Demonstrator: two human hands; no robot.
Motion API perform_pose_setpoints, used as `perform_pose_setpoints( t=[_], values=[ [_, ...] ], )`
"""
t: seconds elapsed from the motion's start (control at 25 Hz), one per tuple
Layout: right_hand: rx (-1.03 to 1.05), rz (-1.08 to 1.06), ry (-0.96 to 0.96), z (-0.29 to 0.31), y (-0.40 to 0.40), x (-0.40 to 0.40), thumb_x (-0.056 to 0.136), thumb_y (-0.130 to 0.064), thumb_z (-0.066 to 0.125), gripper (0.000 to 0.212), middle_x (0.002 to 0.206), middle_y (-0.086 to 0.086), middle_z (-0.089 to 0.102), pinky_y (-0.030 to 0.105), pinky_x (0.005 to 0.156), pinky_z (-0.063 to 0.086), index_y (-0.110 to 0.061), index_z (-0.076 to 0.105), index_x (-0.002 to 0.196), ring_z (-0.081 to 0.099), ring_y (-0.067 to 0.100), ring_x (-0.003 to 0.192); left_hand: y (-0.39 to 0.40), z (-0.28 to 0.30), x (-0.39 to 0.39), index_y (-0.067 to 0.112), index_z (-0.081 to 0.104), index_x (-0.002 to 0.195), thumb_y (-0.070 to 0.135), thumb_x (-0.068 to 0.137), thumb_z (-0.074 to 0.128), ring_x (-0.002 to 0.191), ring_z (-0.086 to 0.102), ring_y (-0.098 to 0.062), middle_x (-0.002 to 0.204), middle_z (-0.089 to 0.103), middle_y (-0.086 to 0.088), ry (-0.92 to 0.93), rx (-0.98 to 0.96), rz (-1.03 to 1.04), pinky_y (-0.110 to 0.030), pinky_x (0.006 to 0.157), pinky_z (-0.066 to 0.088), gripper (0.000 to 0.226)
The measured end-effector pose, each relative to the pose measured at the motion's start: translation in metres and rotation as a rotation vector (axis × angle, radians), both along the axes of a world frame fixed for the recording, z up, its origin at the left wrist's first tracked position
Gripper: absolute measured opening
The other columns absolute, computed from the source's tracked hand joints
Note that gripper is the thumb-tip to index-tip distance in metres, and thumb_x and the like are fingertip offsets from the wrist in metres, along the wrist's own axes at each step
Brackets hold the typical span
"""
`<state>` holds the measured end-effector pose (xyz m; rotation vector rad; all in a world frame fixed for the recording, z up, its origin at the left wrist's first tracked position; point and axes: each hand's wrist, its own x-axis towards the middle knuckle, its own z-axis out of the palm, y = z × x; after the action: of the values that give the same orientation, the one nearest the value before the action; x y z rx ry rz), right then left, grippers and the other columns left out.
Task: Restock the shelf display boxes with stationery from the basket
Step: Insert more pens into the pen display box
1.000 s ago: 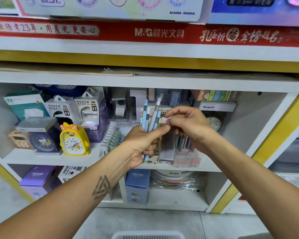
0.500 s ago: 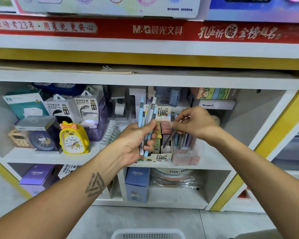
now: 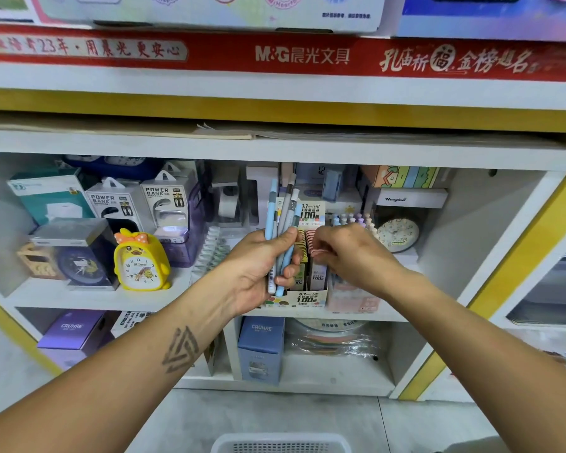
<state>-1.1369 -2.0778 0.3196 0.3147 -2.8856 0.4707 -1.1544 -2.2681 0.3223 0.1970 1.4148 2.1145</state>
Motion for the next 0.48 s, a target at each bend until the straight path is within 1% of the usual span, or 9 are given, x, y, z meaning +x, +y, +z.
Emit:
perform_pose_setpoints(
  t=[0.04,0.12,0.16,0.2,0.24,0.28,0.36,0.4,0.48],
  values=[
    [0.048,0.017,0.024,-0.002,-0.001,0.000,0.095,-0.026,0.066,0.006,0.087,0.001,0.066,0.039,0.072,0.051,-0.020,0.065,0.093,0.061,0.023,0.081,0.000,0.000,0.000,0.005,0.056,0.100,0.018,0.098,0.058,0.045,0.044,-0.015,0.061,0.054,-0.009,-0.007,-0.003,-0.003,-0.020,0.037,0.032,0.014],
    [0.142,0.025,0.094,-0.003,0.001,-0.001,0.097,-0.023,0.061,0.012,0.096,0.002,0.067,0.039,0.076,0.051,-0.016,0.071,0.098,0.062,0.025,0.088,0.000,0.000,0.000,0.005,0.061,0.098,0.019,0.098,0.058,0.046,0.045,-0.015,0.063,0.055,-0.010,-0.022,-0.010,-0.007,-0.021,0.037,0.034,0.014],
    [0.132,-0.001,0.125,0.000,0.002,-0.002,0.097,-0.021,0.061,0.013,0.097,0.000,0.068,0.037,0.077,0.051,-0.015,0.073,0.099,0.062,0.023,0.089,0.000,0.000,0.000,0.004,0.064,0.098,0.019,0.098,0.059,0.047,0.046,-0.015,0.064,0.055,-0.010,-0.024,-0.013,-0.008,-0.021,0.037,0.035,0.016],
    [0.042,-0.050,0.143,0.003,0.003,-0.002,0.096,-0.020,0.063,0.012,0.095,-0.004,0.069,0.032,0.076,0.051,-0.016,0.074,0.098,0.063,0.018,0.085,0.001,-0.001,0.000,0.003,0.065,0.101,0.019,0.097,0.060,0.047,0.048,-0.016,0.065,0.056,-0.010,-0.021,-0.015,-0.008,-0.021,0.038,0.035,0.018],
    [-0.135,-0.116,0.114,0.007,0.002,-0.001,0.095,-0.020,0.065,0.010,0.091,-0.007,0.070,0.026,0.073,0.051,-0.018,0.075,0.097,0.063,0.010,0.079,0.002,-0.002,0.000,0.001,0.065,0.104,0.019,0.097,0.060,0.048,0.048,-0.016,0.066,0.057,-0.010,-0.015,-0.019,-0.007,-0.021,0.039,0.036,0.021],
    [-0.389,-0.160,0.041,0.011,0.001,0.000,0.095,-0.021,0.066,0.009,0.086,-0.007,0.071,0.021,0.067,0.049,-0.018,0.075,0.096,0.063,0.005,0.070,0.003,-0.003,0.000,-0.001,0.065,0.108,0.019,0.097,0.060,0.049,0.049,-0.016,0.067,0.058,-0.010,-0.005,-0.025,-0.005,-0.021,0.039,0.037,0.024],
    [-0.884,-0.153,-0.154,0.019,-0.002,0.004,0.096,-0.022,0.067,0.012,0.079,0.002,0.074,0.022,0.054,0.046,-0.011,0.073,0.098,0.062,0.007,0.057,0.007,-0.004,0.000,-0.003,0.066,0.108,0.019,0.096,0.062,0.050,0.051,-0.016,0.068,0.062,-0.012,0.017,-0.038,-0.001,-0.022,0.041,0.038,0.026],
    [-1.002,-0.123,-0.198,0.021,-0.003,0.006,0.095,-0.022,0.068,0.016,0.076,0.006,0.074,0.022,0.049,0.045,-0.006,0.072,0.098,0.062,0.011,0.055,0.009,-0.004,0.000,-0.002,0.068,0.106,0.019,0.095,0.062,0.051,0.052,-0.017,0.069,0.063,-0.013,0.027,-0.042,-0.001,-0.022,0.042,0.039,0.025],
    [-1.070,-0.082,-0.216,0.025,-0.005,0.010,0.091,-0.020,0.072,0.023,0.069,0.007,0.071,0.020,0.045,0.043,0.003,0.071,0.096,0.060,0.014,0.054,0.013,-0.003,0.002,0.003,0.074,0.096,0.019,0.095,0.064,0.054,0.057,-0.019,0.076,0.067,-0.017,0.048,-0.048,-0.012,-0.023,0.044,0.042,0.019]
  ],
)
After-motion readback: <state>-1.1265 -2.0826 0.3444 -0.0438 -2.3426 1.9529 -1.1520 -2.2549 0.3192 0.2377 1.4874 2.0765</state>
